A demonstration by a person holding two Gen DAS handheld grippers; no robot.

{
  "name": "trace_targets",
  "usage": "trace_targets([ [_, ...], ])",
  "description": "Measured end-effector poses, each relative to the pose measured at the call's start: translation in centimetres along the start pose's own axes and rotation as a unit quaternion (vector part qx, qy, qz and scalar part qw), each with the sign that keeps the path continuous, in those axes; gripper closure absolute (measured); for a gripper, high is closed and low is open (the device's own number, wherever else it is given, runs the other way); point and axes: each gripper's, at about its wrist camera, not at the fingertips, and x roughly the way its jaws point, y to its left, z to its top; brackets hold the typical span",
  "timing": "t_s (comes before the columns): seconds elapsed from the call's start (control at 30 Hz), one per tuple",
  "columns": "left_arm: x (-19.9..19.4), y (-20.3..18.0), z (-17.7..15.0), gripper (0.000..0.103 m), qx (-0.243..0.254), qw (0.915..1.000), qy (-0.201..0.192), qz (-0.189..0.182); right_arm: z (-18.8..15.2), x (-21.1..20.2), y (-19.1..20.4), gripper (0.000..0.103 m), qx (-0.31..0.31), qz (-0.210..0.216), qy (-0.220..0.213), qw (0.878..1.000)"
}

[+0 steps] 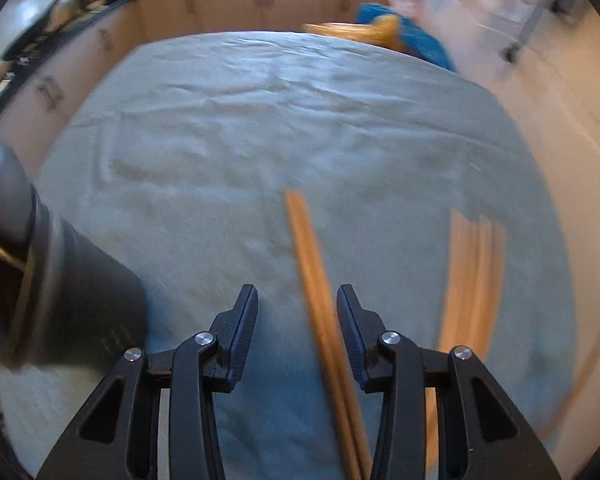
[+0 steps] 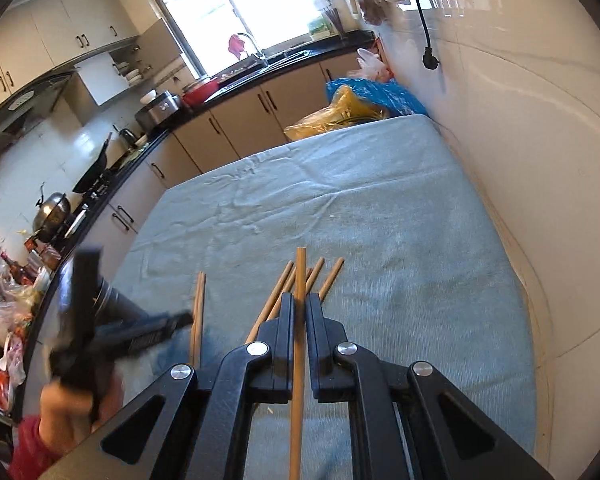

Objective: Organize utensils
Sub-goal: 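Grasp a wooden chopstick with the left tool while the right tool grasps another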

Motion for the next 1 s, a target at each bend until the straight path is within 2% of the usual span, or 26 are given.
trace_targets([
  [0.07, 0.7, -0.1, 1.1, 0.063, -0.009, 0.9999, 0.012, -0.004, -0.2, -0.2, -0.4, 0.097, 0.002, 0.009, 0.0, 1.0],
  [0.17, 1.5, -0.2, 2.2, 0.065, -0.022, 0.9995, 0.02, 0.008, -0.5, -0.5, -1.1, 0.097, 0.007, 0.016, -0.001, 1.0],
  [0.27, 2.0, 0.0, 2.8, 0.072, -0.023, 0.9987, 0.02, 0.041, -0.6, -0.7, -1.5, 0.097, 0.009, 0.023, -0.001, 1.0],
  [0.33, 2.3, 0.3, 2.9, 0.077, -0.031, 0.9984, 0.027, 0.039, -0.7, -0.8, -1.5, 0.097, 0.008, 0.027, -0.003, 1.0],
  [0.43, 2.4, 0.2, 3.1, 0.077, -0.029, 0.9982, 0.023, 0.048, -0.8, -0.9, -1.7, 0.097, 0.009, 0.031, -0.003, 0.999],
  [0.53, 2.7, -0.1, 3.4, 0.078, -0.029, 0.9986, 0.025, 0.036, -1.0, -1.0, -1.9, 0.097, 0.012, 0.034, -0.004, 0.999],
  [0.6, 3.3, -0.6, 3.5, 0.078, -0.022, 0.9986, 0.04, 0.027, -1.2, -1.1, -1.9, 0.097, 0.012, 0.037, -0.003, 0.999],
  [0.7, 3.4, -1.4, 3.2, 0.078, -0.006, 0.9984, 0.03, 0.046, -1.3, -1.1, -2.0, 0.097, 0.013, 0.037, -0.003, 0.999],
  [0.77, 3.3, -1.8, 2.8, 0.087, 0.003, 0.9985, 0.023, 0.05, -1.5, -1.3, -1.8, 0.097, 0.013, 0.036, -0.003, 0.999],
  [0.8, 3.2, -1.9, 2.6, 0.096, 0.006, 0.9985, 0.021, 0.05, -1.5, -1.4, -1.7, 0.097, 0.011, 0.036, -0.004, 0.999],
  [0.9, 2.6, -2.3, 1.9, 0.097, 0.013, 0.9996, 0.013, 0.021, -1.7, -1.5, -1.4, 0.097, 0.011, 0.037, -0.003, 0.999],
  [1.0, 1.0, -2.7, 1.0, 0.097, 0.024, 0.9996, -0.014, -0.001, -1.6, -1.6, -1.3, 0.097, 0.01, 0.039, -0.004, 0.999],
])
